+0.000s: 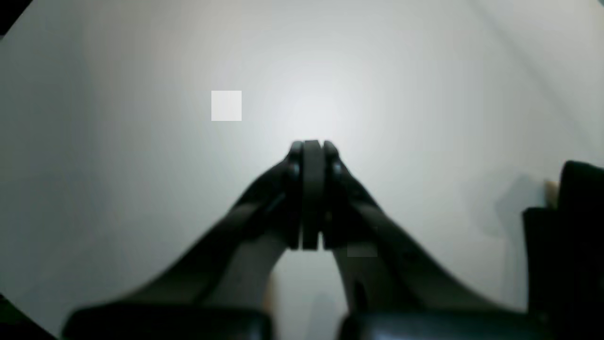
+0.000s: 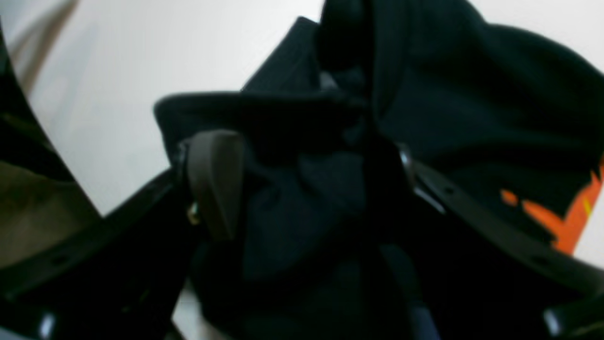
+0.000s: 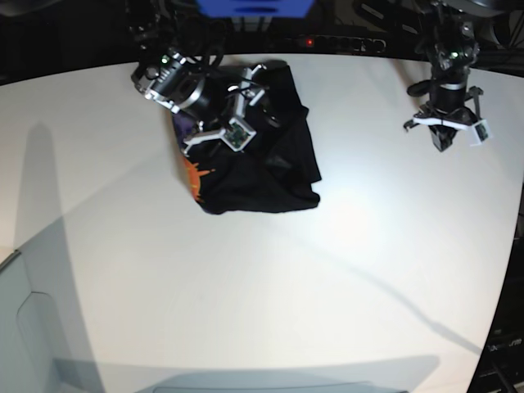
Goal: Fold the T-shirt properly
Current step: 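Lift the folded layer with the right gripper and pull it open, then drag the shirt with the right gripper while the left gripper holds its edge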
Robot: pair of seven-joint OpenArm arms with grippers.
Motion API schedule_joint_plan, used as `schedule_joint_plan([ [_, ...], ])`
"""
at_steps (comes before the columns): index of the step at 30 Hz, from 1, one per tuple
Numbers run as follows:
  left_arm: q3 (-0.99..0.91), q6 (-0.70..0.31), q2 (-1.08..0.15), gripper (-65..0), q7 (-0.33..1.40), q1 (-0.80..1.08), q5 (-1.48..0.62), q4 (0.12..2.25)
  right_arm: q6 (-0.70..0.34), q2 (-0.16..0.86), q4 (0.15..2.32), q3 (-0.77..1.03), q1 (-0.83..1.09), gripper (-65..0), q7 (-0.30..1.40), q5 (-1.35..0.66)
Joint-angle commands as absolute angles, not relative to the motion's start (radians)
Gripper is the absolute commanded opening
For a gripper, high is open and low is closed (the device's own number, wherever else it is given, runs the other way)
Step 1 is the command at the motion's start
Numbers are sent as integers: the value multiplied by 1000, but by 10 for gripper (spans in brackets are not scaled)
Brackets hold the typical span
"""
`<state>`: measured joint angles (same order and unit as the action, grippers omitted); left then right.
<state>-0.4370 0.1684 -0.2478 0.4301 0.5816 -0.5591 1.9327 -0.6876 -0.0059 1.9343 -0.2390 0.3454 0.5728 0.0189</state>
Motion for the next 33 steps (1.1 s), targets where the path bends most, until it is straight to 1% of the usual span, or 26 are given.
schedule_joint_plan([
  [1,-443,166,-257,-650,404,582,-558,1951,-698,-15,1933,-259,335,-235,547,1],
  [7,-446,166,-257,-650,404,582,-558,1951,-698,-15,1836,-332,262,-235,549,1],
  [11,-446,166,-257,-650,403,601,-558,1951,-698,-7,1804,-403,274,-237,547,1],
  [16,-447,166,-257,-650,403,602,-556,1951,-698,45,1811,-550,292,-238,545,1],
  [20,-486,166,-255,-650,406,604,-556,1963,-698,102,1844,-625,289,-238,545,1],
  [23,-496,166,-255,-650,406,604,-556,1971,-698,120,1886,-619,292,-238,545,2],
  [26,-484,166,-251,-650,407,605,-558,1991,-698,119,1936,-545,309,-238,547,2],
  [30,-443,165,-211,-642,407,621,-558,2005,-698,93,1980,-438,323,-236,547,2],
  [33,-386,165,-199,-573,407,624,-558,2005,-698,87,1983,-367,323,-236,547,2],
])
